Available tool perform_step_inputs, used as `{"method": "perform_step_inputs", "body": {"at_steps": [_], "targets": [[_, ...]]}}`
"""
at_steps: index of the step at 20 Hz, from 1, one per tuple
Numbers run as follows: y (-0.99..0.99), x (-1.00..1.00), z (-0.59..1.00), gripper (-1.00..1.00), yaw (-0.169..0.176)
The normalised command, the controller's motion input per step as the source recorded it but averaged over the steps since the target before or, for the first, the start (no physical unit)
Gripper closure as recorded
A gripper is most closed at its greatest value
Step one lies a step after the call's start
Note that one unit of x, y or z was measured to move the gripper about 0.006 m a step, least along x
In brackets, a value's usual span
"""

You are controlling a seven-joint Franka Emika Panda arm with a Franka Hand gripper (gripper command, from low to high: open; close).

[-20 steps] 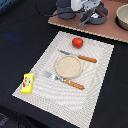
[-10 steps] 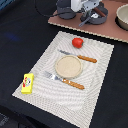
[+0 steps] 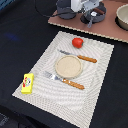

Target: Interact with the objects in diverse but meaningful ways.

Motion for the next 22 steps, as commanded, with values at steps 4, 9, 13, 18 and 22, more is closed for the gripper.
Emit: {"method": "perform_step_inputs", "body": {"at_steps": [4,9,13,18,22], "targets": [[-0.19,-0.24,0.39,1.00,0.000],[-0.26,-0.23,0.54,1.00,0.000],[-0.23,-0.22,0.33,1.00,0.005],[-0.22,-0.26,0.10,1.00,0.021],[-0.12,-0.21,-0.04,1.00,0.040]]}}
